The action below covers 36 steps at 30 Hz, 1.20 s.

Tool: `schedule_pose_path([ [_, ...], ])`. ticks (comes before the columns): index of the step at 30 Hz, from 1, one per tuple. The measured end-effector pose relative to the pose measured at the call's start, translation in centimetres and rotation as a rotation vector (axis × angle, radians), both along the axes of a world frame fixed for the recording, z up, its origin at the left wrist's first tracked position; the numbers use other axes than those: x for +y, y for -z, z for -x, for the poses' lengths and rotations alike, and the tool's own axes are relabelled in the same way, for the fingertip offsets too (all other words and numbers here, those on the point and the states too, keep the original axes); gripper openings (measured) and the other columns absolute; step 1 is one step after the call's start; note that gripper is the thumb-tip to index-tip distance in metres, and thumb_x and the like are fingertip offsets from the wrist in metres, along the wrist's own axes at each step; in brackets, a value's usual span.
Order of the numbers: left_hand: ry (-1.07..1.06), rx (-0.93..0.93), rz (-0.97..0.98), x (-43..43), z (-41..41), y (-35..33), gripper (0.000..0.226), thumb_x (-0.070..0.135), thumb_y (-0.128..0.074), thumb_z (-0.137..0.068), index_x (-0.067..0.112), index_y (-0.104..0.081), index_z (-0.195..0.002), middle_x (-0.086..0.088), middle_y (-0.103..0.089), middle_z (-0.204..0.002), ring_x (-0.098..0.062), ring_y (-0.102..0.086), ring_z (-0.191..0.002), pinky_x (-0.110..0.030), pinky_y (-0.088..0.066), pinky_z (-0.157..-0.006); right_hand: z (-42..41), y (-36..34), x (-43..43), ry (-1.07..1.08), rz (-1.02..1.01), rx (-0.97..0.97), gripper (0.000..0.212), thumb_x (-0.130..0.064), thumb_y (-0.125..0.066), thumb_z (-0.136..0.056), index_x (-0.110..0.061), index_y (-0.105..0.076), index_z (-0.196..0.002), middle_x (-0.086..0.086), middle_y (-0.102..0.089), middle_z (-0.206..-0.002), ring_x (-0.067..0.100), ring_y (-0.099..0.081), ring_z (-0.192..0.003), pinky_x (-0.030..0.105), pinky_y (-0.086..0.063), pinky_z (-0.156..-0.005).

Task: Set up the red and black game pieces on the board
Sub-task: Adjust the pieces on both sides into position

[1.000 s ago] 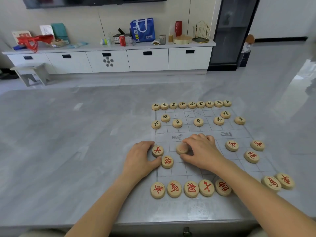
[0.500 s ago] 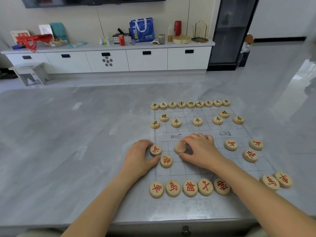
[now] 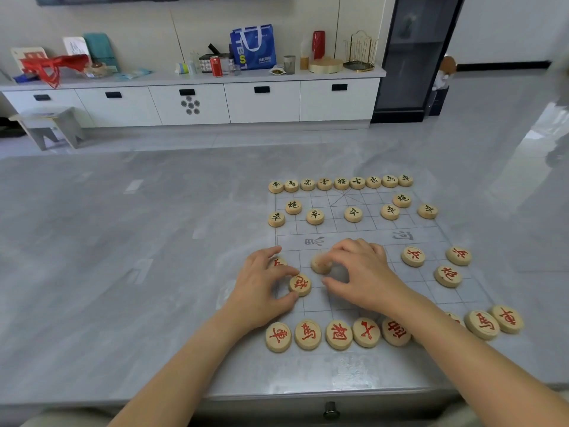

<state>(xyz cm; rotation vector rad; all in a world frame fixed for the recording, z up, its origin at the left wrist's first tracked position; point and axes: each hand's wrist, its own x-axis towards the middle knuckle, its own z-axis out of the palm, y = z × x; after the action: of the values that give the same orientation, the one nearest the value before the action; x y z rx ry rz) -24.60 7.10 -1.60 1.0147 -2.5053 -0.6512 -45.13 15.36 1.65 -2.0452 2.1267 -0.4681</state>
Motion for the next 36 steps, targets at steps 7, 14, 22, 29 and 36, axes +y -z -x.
schedule_pose_path([
  [7, -0.031, 0.088, -0.057, 0.6, -0.2, -0.1, 0.066, 0.050, -0.047, -0.065, 0.026, -0.052, -0.126, 0.004, -0.029, -0.147, -0.014, -0.024, -0.136, -0.035, -0.026, -0.112, -2.2, -0.1, -0.2, -0.206, -0.028, 0.104, 0.045, -0.034, -0.053, -0.085, -0.043, -0.047, -0.129, -0.011, -0.038, -0.132, 0.015, -0.029, -0.124, 0.038, -0.018, -0.100],
  [14, -0.111, 0.169, -0.017, 0.7, -1.0, -0.1, 0.060, 0.047, -0.043, -0.068, 0.022, -0.057, -0.120, 0.011, -0.039, -0.135, -0.002, -0.029, -0.126, -0.019, -0.022, -0.105, -2.5, -0.2, -0.6, -0.163, -0.004, 0.195, 0.050, -0.064, -0.054, -0.078, -0.032, -0.054, -0.117, -0.012, -0.046, -0.113, 0.012, -0.036, -0.111, 0.033, -0.023, -0.095],
  [22, -0.177, 0.265, -0.045, 3.6, -3.8, -0.4, 0.044, 0.048, -0.048, -0.071, 0.034, -0.056, -0.111, 0.030, -0.046, -0.110, 0.007, -0.042, -0.109, -0.003, -0.029, -0.091, -3.0, 0.1, -0.5, -0.169, -0.018, 0.148, 0.042, -0.052, -0.054, -0.082, -0.031, -0.055, -0.117, -0.011, -0.045, -0.108, 0.012, -0.036, -0.103, 0.031, -0.026, -0.091],
  [29, -0.121, 0.165, -0.046, 5.8, -4.9, -0.1, 0.050, 0.062, -0.057, -0.067, 0.041, -0.053, -0.112, 0.033, -0.045, -0.109, 0.005, -0.044, -0.109, -0.012, -0.035, -0.093, -3.2, -0.1, -0.8, -0.078, -0.033, 0.178, 0.047, -0.066, -0.054, -0.075, -0.030, -0.055, -0.105, -0.013, -0.046, -0.107, 0.012, -0.037, -0.105, 0.030, -0.024, -0.089],
  [36, -0.091, 0.064, -0.015, 6.2, -5.0, 0.0, 0.064, 0.067, -0.056, -0.066, 0.032, -0.056, -0.120, 0.024, -0.049, -0.114, 0.004, -0.041, -0.111, -0.015, -0.035, -0.097, -3.1, -0.2, -0.6, -0.106, -0.043, 0.191, 0.049, -0.061, -0.052, -0.078, -0.032, -0.057, -0.116, -0.012, -0.047, -0.107, 0.013, -0.037, -0.104, 0.032, -0.023, -0.087],
])
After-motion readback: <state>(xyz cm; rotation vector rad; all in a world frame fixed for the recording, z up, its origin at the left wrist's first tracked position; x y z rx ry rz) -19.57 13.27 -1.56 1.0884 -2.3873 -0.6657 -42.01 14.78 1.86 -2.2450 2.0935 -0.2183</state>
